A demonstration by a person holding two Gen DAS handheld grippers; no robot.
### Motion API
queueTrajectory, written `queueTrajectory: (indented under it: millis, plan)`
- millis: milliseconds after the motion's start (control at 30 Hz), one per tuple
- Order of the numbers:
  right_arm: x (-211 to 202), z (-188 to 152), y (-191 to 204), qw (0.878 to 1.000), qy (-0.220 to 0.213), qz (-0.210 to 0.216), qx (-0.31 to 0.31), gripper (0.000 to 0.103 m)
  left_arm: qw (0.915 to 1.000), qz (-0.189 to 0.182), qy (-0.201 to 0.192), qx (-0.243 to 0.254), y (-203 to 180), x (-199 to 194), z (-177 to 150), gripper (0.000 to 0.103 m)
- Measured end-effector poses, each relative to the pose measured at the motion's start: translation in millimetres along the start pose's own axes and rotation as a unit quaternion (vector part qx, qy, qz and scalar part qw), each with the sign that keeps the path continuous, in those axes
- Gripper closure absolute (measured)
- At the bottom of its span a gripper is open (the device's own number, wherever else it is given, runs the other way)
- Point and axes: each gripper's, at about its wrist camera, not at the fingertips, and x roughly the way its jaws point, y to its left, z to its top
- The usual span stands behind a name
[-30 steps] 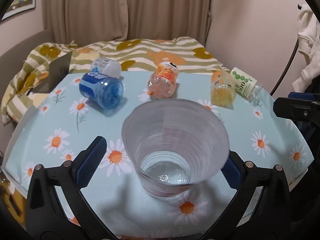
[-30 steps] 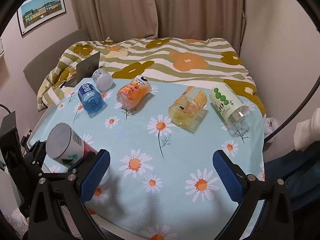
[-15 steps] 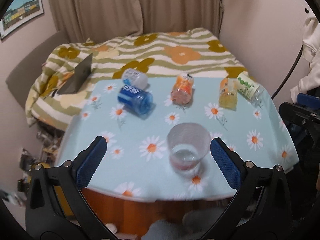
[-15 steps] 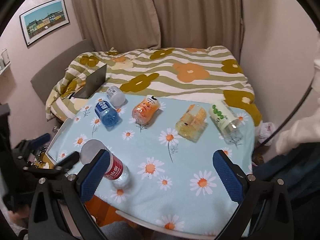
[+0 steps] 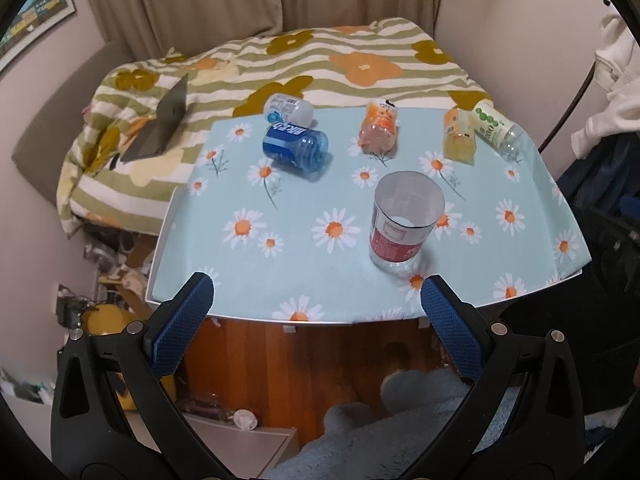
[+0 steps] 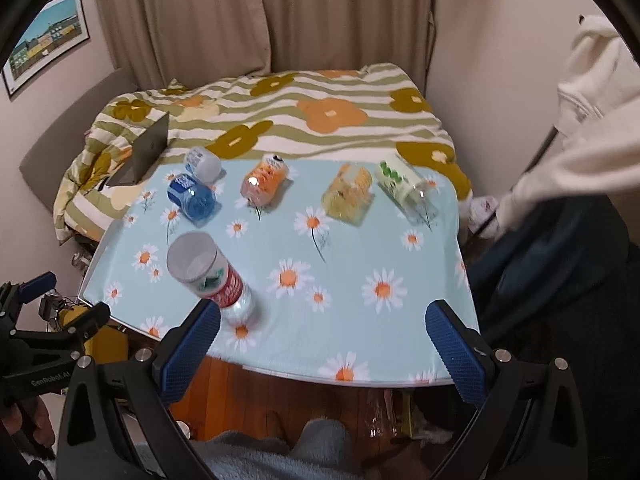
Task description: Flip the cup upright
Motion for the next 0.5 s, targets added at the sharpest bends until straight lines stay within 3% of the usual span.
queueTrajectory:
  millis: [500]
  plan:
    - [-7.5, -9.4, 11.0, 1.0, -0.003, -0.016, 0.012, 0.0, 0.9996, -0.016, -0.025, 0.003, 8.9, -10.9, 4.6, 0.0]
